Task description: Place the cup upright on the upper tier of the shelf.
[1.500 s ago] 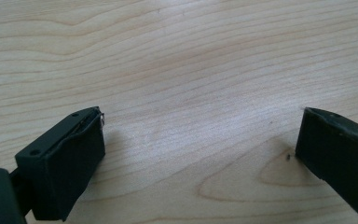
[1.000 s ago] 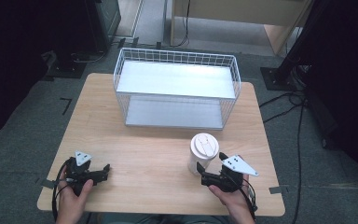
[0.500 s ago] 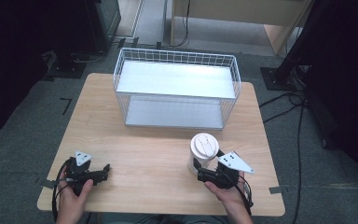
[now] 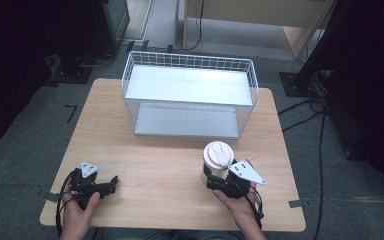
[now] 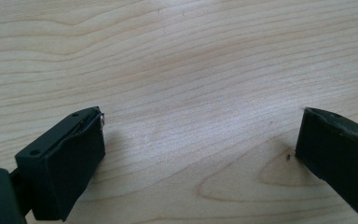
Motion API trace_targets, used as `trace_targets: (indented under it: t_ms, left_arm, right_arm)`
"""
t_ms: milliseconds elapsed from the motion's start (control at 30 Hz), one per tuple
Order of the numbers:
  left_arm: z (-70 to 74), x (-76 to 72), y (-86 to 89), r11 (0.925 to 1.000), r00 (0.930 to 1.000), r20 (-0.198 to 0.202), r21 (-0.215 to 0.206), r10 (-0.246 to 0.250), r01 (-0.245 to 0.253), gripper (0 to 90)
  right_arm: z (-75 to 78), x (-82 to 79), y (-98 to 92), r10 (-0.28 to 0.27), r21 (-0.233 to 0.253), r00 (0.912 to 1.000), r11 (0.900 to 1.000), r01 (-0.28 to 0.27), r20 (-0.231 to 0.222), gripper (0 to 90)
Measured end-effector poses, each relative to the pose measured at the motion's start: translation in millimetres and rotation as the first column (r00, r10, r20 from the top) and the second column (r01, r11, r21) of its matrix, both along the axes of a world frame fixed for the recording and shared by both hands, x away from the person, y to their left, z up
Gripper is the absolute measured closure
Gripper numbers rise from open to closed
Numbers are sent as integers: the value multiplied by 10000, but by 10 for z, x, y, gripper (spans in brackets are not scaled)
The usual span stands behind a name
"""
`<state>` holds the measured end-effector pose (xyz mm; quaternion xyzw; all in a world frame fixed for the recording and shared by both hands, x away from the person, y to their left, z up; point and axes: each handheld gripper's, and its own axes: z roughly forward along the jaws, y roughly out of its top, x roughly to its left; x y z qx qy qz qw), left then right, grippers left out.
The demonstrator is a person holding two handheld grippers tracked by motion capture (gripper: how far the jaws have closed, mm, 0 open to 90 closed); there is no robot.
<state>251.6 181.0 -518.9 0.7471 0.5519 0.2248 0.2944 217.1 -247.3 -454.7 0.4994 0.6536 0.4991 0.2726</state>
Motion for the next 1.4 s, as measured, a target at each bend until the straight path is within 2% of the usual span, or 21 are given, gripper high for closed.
trace_targets:
  t_ms: [133, 233, 400, 667, 767, 967, 1200, 1400]
  left_arm:
    - [0, 0, 0, 10000, 10000, 0, -1, -1, 1, 15]
    - [0, 0, 0, 10000, 10000, -1, 0, -1, 1, 15]
    - [0, 0, 0, 10000, 10000, -1, 1, -1, 1, 15]
    - [0, 0, 0, 10000, 10000, 1, 0, -1, 1, 15]
    - [0, 0, 0, 10000, 10000, 0, -1, 1, -1, 15]
    - [0, 0, 0, 10000, 10000, -1, 0, -1, 1, 15]
    - [0, 0, 0, 10000, 10000, -1, -1, 0, 0, 15]
    - [0, 0, 0, 10000, 10000, 1, -5, 3, -3, 15]
  right_arm:
    - [-15, 52, 11, -169, 247, 9998, 9996, 170, -53, 65]
    - [-24, 80, 22, -189, 339, 9997, 9992, 194, -133, 56]
    - [-30, 102, 62, -319, 276, 9995, 9991, 318, 13, 55]
    - [-24, 95, 98, -296, 82, 9992, 9995, 294, 259, 118]
    - [-23, 89, 94, -299, -125, 9989, 9995, 303, 354, 143]
    - [-5, 92, 90, -374, -45, 9985, 9993, 376, 409, 148]
    - [110, 105, 77, -368, 59, 9969, 9993, 365, 700, 149]
    - [303, 133, 64, -551, 99, 9916, 9985, 543, 1168, 149]
